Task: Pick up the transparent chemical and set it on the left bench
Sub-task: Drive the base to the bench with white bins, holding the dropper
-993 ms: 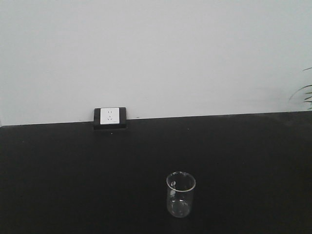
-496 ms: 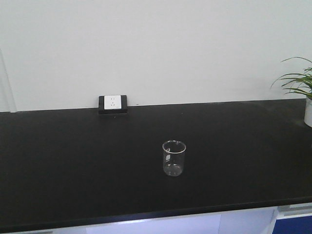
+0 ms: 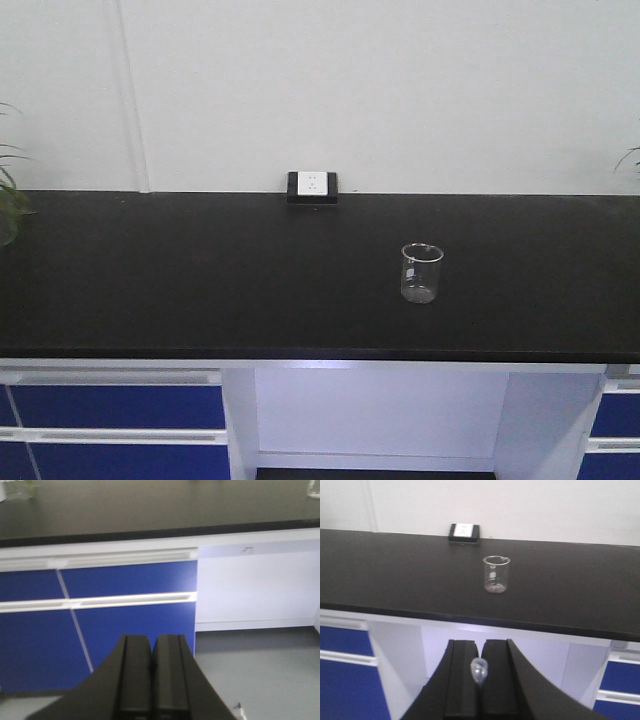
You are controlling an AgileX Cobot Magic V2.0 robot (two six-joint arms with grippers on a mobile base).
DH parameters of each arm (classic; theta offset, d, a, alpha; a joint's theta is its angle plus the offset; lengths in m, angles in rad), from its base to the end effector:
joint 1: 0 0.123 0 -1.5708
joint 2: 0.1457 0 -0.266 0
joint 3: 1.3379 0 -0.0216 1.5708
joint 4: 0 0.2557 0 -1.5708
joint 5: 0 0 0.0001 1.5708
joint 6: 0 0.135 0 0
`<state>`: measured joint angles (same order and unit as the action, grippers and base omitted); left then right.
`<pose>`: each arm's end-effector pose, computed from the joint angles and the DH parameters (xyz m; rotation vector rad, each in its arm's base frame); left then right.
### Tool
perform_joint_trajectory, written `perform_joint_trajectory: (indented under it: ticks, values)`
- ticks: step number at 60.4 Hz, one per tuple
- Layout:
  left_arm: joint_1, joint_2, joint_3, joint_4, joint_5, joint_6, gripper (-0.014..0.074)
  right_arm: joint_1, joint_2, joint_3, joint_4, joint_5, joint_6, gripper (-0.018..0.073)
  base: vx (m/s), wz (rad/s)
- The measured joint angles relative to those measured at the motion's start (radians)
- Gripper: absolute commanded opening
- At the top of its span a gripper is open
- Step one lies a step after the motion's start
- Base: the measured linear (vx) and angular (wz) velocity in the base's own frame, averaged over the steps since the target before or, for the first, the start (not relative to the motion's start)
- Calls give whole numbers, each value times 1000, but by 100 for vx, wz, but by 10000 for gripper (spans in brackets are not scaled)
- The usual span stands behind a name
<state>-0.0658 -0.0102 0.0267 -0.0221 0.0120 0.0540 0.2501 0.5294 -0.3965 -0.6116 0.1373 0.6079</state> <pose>0.1245 -0.0082 0.2064 0.0741 1.5103 -0.0274 0.1786 0.0346 0.2778 -0.1574 1.7229 0.1170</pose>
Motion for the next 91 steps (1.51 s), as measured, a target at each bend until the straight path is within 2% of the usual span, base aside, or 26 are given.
perform_joint_trajectory:
  ticks: [41,91]
  values:
    - [0,0,0,0,0,0,-3,0,0,0,-1,0,0,-3,-34,43]
    - [0,0,0,0,0,0,-3,0,0,0,-1,0,0,-3,-17,80]
